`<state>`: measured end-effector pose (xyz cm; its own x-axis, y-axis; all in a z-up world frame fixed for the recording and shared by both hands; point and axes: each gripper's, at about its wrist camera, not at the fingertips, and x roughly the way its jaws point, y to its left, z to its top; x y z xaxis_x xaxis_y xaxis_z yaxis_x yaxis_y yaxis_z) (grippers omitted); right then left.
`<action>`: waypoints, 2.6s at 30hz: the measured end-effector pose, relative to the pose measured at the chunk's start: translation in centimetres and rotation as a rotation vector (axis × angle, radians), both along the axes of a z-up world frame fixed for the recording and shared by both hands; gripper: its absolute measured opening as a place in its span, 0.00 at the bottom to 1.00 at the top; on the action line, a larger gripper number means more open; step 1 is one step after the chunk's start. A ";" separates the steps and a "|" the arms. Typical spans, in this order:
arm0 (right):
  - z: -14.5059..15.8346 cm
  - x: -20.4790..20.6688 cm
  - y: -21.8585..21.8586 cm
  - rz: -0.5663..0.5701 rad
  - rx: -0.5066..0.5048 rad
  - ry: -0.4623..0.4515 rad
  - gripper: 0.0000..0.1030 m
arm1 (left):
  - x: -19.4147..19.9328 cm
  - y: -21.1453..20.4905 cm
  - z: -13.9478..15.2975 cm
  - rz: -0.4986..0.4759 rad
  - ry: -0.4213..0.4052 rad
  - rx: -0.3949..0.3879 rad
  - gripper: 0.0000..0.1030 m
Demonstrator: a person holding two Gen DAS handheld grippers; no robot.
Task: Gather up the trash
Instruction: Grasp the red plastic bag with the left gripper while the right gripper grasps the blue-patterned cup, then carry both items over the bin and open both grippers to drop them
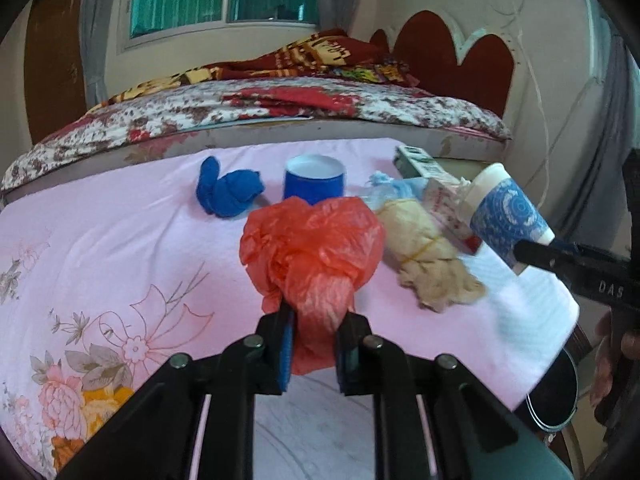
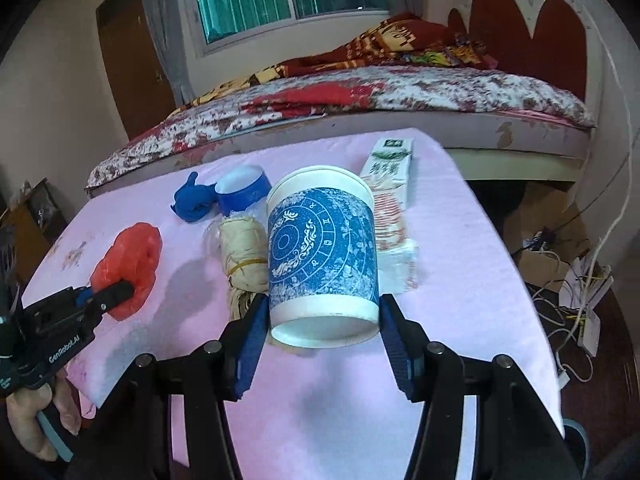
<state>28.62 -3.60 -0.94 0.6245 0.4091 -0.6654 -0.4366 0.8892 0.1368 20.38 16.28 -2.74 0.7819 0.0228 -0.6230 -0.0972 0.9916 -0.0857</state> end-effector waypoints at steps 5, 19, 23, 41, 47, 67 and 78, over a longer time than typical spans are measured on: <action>2.3 -2.7 -2.9 -0.036 -0.025 -0.050 0.56 | -1.3 -2.4 1.6 -0.051 -0.032 0.009 0.17; 5.7 -9.2 -13.5 -0.182 -0.086 -0.107 0.56 | -3.0 -11.2 3.7 -0.240 -0.075 -0.002 0.17; 6.1 -10.6 -15.6 -0.214 -0.100 -0.116 0.56 | -3.5 -13.3 4.0 -0.282 -0.080 0.004 0.17; 3.1 -13.3 -24.7 -0.359 -0.124 -0.046 0.56 | -3.3 -23.6 2.0 -0.500 -0.022 0.021 0.17; 1.3 -14.6 -28.7 -0.420 -0.135 0.000 0.56 | -3.1 -27.9 1.0 -0.598 0.008 0.025 0.17; -10.5 -15.1 -39.0 -0.460 -0.056 0.281 0.57 | 0.2 -40.2 -9.5 -0.845 0.302 0.033 0.17; -10.8 -12.9 -42.2 -0.584 -0.182 0.308 0.85 | 0.9 -38.7 -12.8 -0.752 0.377 -0.002 0.81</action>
